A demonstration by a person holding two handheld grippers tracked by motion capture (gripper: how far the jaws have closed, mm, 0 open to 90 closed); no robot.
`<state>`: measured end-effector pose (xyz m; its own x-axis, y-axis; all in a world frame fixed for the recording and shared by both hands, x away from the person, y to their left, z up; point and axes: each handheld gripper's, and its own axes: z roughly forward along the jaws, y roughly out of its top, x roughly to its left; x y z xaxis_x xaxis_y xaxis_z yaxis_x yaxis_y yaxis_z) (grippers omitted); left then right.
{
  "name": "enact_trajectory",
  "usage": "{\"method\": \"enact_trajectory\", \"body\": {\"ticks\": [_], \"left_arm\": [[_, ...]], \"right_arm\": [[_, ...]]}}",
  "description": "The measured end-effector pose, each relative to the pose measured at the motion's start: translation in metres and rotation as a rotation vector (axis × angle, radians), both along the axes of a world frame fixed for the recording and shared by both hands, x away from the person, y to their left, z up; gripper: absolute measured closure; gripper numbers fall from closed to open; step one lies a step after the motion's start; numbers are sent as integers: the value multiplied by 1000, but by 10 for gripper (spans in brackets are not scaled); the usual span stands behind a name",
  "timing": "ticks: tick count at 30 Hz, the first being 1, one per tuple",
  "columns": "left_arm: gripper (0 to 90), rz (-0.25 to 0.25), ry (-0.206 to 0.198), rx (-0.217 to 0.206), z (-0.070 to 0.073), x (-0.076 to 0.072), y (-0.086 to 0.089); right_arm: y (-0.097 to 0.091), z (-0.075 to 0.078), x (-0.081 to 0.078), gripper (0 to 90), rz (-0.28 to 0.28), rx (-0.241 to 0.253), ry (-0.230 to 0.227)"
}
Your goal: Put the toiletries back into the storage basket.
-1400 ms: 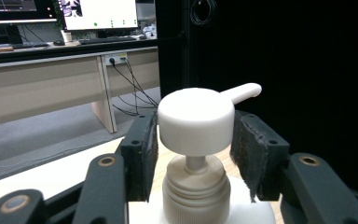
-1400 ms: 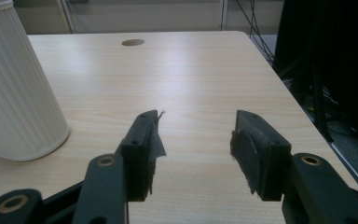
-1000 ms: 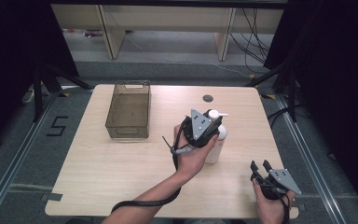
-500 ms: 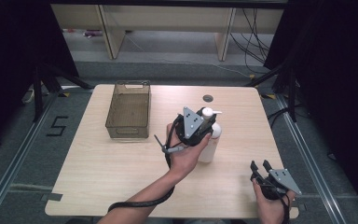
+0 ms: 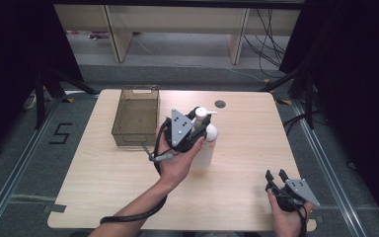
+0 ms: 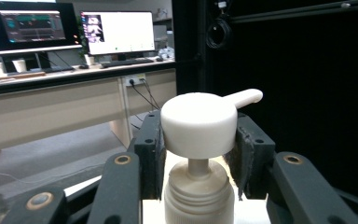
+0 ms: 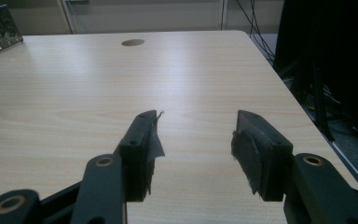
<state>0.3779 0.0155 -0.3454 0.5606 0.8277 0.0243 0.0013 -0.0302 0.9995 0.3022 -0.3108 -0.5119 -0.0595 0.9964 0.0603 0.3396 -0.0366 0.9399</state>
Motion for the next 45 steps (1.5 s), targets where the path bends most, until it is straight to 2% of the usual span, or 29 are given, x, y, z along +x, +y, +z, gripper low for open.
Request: {"method": "enact_trajectory", "body": {"ticks": [2, 3, 5, 6, 7, 16, 17, 18, 20, 22, 23, 24, 28, 29, 30, 31, 34, 35, 38, 40, 42, 43, 45], "left_arm": [[593, 13, -5, -1, 2, 0, 7], [593, 17, -5, -1, 2, 0, 10], [594, 35, -7, -1, 3, 1, 18], [593, 48, -10, 0, 3, 1, 21], [593, 46, -8, -2, 3, 1, 24], [593, 90, -17, -7, 7, 3, 48], [593, 108, -20, -2, 8, 3, 55], [593, 110, -8, -12, 8, 3, 57], [593, 120, -25, -3, 10, 3, 63], [593, 126, -16, -9, 11, 2, 67], [594, 134, -32, 3, 12, 3, 70], [593, 134, -32, 3, 12, 3, 70], [593, 152, -37, 4, 14, 3, 80], [593, 154, -21, -9, 13, 2, 81], [593, 158, -23, -8, 14, 2, 83], [593, 167, -26, -8, 14, 2, 86], [593, 185, -31, -8, 14, 1, 92], [593, 188, -31, -9, 14, 1, 93], [593, 203, -33, -9, 15, 2, 99], [593, 212, -33, -10, 15, 3, 104], [593, 219, -34, -9, 16, 3, 106], [593, 225, -35, -7, 16, 3, 109], [593, 232, -37, -8, 17, 4, 113]], "right_arm": [[1, 0, 0, 500, -5, 2, 3], [0, 0, 0, 500, -2, -19, -5], [3, -1, 0, 500, -15, 22, -12], [3, -1, 0, 500, -16, 21, -11], [0, -1, 1, 501, -4, -24, -27], [0, -1, 1, 501, -8, -20, -23], [0, -1, 1, 501, -8, -21, -23], [0, -1, 1, 501, -1, -14, -25], [0, -1, 2, 500, 5, -19, -28], [0, -1, 2, 501, 7, -23, -28], [1, -1, 2, 501, -5, -30, -27], [2, -1, 1, 501, -7, -11, -21], [2, -1, 1, 501, -7, -13, -23], [2, -1, 2, 501, -6, -14, -24], [2, -1, 1, 501, -7, -15, -21], [3, -1, 0, 501, -16, 3, -13], [1, -1, 2, 501, -5, -33, -28], [3, -1, 0, 501, -16, 2, -12], [4, -1, 1, 501, -15, 1, -13], [1, -1, 2, 501, -3, -38, -31], [1, -1, 2, 501, -2, -38, -31], [4, -1, 1, 501, -13, 0, -14], [4, -1, 0, 501, -14, 3, -12]]}}
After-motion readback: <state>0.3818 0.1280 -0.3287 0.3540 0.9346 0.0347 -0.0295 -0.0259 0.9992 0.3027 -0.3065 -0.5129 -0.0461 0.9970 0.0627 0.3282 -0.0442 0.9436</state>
